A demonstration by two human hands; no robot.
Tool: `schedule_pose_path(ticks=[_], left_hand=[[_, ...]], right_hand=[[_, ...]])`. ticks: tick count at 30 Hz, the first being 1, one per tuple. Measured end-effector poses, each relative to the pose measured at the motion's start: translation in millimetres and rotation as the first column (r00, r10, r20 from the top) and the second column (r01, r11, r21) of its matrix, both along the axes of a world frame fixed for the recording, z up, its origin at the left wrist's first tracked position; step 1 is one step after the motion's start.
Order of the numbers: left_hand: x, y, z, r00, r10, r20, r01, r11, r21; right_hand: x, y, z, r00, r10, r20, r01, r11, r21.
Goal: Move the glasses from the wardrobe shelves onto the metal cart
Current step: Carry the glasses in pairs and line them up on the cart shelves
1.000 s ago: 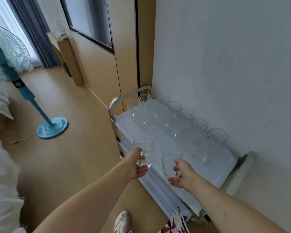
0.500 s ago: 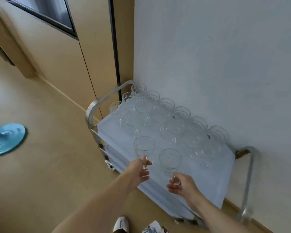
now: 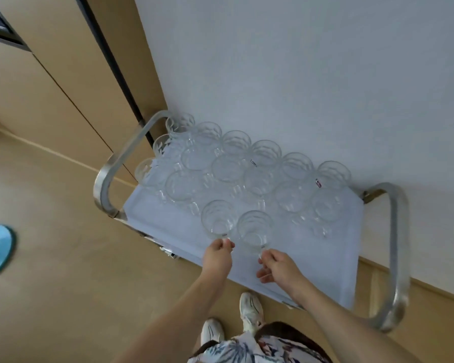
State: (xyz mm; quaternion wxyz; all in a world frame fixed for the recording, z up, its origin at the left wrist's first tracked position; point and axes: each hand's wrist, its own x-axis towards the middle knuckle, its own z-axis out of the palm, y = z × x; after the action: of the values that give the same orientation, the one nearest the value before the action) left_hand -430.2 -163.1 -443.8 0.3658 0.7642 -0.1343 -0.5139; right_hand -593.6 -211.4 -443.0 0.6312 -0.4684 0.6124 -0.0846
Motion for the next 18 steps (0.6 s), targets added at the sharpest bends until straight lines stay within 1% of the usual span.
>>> schedule_pose_path(ticks=[3, 8, 13, 18], left_hand=[[9, -15, 0, 0.997, -0.023, 0.073, 0.021, 0.999, 0.028], [12, -31, 3, 0.993, -0.003, 0.121, -0.008, 0.996, 0.091], [14, -54, 1, 0.987, 0.032, 0.159, -0.052, 0.991, 0.12], [17, -66, 0, 0.978, 0.022, 0.209, -0.051, 0.989, 0.139]], right_hand=[[3, -13, -7, 0.999, 0.019, 0.026, -0.019, 1.0, 0.002], [5, -27, -20, 0.994, 0.104, 0.017, -0.103, 0.994, -0.031], [14, -34, -33, 0.993, 0.058, 0.102, -0.053, 0.997, -0.047], [19, -46, -39, 0.981, 0.061, 0.186, -0.062, 0.998, 0.004]])
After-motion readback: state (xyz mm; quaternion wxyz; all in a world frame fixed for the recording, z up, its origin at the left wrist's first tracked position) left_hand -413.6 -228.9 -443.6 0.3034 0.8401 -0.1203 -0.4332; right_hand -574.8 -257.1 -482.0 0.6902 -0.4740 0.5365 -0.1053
